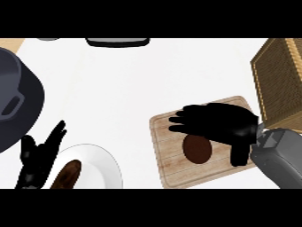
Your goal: Pick the cupcake from the cutting board and place it in the basket
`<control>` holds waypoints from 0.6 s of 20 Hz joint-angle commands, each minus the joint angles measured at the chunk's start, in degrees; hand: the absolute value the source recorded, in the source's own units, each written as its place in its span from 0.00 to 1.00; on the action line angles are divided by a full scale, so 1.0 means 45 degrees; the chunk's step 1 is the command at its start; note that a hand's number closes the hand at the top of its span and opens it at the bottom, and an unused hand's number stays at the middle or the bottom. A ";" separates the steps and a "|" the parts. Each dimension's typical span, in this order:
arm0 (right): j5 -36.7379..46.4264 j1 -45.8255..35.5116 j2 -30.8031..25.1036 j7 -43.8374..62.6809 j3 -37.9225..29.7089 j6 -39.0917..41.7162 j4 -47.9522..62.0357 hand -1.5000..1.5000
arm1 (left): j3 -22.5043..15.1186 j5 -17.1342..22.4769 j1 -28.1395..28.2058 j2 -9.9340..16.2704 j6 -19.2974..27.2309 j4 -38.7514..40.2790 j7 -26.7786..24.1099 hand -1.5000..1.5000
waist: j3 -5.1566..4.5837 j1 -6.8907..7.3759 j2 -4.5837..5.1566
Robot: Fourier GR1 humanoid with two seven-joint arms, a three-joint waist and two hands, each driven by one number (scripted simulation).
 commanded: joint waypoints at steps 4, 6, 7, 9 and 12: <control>0.1138 0.0635 0.0294 -0.1100 0.0269 -0.1017 0.0840 0.00 | -0.0338 -0.0414 0.0957 -0.0584 0.0217 -0.0052 0.0388 0.50 | -0.0130 0.0038 0.0082; 0.1458 0.0824 0.0833 -0.0040 0.0403 -0.0478 -0.0109 0.00 | 0.0513 -0.0009 0.0133 -0.0026 -0.0435 0.0475 0.0700 0.50 | -0.0137 -0.0060 0.0064; 0.1935 0.1089 0.0797 -0.0432 0.0776 -0.1184 0.0338 0.00 | -0.0023 -0.0370 0.0352 -0.0584 0.0041 0.0281 0.0760 0.50 | -0.0133 -0.0038 0.0073; 0.2074 0.0262 0.1110 0.0084 0.0801 -0.0226 0.0670 0.00 | 0.0252 -0.0259 0.0054 -0.0476 -0.0335 0.1011 0.0547 0.50 | -0.0142 -0.0034 0.0086; 0.2820 0.1388 0.0159 -0.0595 0.1056 -0.1199 0.0655 0.00 | 0.0126 -0.0378 0.0610 -0.0629 -0.0190 0.0227 0.0574 0.50 | -0.0132 -0.0073 0.0064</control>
